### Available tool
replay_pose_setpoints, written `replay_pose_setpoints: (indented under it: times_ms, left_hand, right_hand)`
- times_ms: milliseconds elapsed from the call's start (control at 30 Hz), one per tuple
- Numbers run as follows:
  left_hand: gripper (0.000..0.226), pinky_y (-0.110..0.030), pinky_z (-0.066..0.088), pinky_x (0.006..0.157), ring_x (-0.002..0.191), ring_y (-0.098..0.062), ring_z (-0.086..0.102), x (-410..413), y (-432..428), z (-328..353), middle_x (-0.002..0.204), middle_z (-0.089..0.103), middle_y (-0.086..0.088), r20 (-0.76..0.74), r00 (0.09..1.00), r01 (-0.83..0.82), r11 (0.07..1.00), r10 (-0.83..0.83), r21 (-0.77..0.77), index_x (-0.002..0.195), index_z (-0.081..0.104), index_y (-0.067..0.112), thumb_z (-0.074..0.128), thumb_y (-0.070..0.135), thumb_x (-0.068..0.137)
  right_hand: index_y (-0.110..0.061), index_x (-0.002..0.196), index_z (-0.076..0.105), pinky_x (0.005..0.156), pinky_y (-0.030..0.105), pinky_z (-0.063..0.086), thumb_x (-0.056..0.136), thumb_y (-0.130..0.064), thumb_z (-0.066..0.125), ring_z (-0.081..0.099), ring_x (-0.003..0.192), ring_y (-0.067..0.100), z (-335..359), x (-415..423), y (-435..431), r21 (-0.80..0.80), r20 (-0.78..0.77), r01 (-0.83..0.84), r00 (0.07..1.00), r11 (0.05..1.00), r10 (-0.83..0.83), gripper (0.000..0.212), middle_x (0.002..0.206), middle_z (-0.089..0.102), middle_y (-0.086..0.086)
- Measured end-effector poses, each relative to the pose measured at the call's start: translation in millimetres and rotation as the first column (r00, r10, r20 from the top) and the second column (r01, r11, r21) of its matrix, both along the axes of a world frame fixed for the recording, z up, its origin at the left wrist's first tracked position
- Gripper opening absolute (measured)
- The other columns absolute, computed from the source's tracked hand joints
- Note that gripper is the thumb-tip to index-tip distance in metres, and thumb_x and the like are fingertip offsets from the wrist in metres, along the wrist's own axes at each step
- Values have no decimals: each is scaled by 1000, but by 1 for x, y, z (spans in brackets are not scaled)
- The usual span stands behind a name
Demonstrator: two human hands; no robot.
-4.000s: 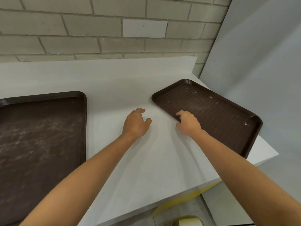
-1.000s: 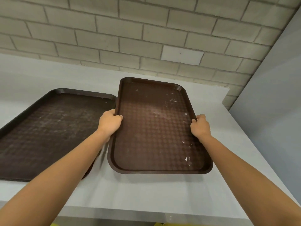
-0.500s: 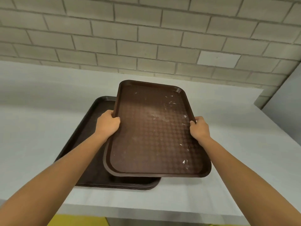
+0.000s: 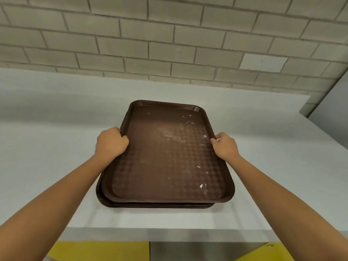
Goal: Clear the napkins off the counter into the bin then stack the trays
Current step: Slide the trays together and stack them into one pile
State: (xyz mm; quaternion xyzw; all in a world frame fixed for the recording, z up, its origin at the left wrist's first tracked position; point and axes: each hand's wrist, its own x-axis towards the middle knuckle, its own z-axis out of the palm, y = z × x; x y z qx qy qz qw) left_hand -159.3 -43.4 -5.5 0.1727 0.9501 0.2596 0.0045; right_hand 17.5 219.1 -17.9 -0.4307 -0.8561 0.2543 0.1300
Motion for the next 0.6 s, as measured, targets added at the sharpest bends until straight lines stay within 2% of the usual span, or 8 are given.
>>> replay_pose_setpoints:
  times_ms: [100,233,400,500,600]
  left_hand:
    - [24,-32,40,65,73,-22,50,-7,-10,-5,83,59,-10,-26,1000,-3,998,1,-59,100,63,3,51,22,91]
    - [27,-32,42,69,76,-23,53,-12,-18,-12,94,66,-15,-33,999,13,995,-16,-97,105,65,3,52,23,92]
    - [28,-33,47,70,75,-22,55,-10,-21,-20,95,68,-14,-47,999,15,995,-19,-102,107,66,4,52,24,93]
    - [30,-35,49,73,81,-27,61,-10,-21,-22,98,68,-13,-80,997,8,994,-17,-104,109,66,5,51,26,94]
    - [30,-35,49,70,82,-28,62,-11,-20,-24,97,68,-12,-103,995,3,994,-14,-110,109,67,6,50,27,94]
  right_hand:
    - [-8,110,57,78,31,42,96,-31,47,58,102,32,-2,-3,-8,47,53,-39,998,998,37,29,111,64,14]
    - [-10,111,58,79,32,45,95,-33,49,60,100,29,-7,-3,-18,62,79,-43,996,997,38,29,110,65,12]
    - [-11,116,54,79,31,44,96,-33,47,60,100,28,-10,-3,-24,75,76,-34,997,997,28,31,110,64,11]
    - [-11,115,53,78,32,44,96,-33,47,60,99,29,-12,-3,-25,76,64,-24,998,997,19,30,109,64,12]
    - [-10,115,51,74,30,41,97,-33,45,60,97,30,-13,-4,-27,84,65,-16,998,996,10,30,108,64,12]
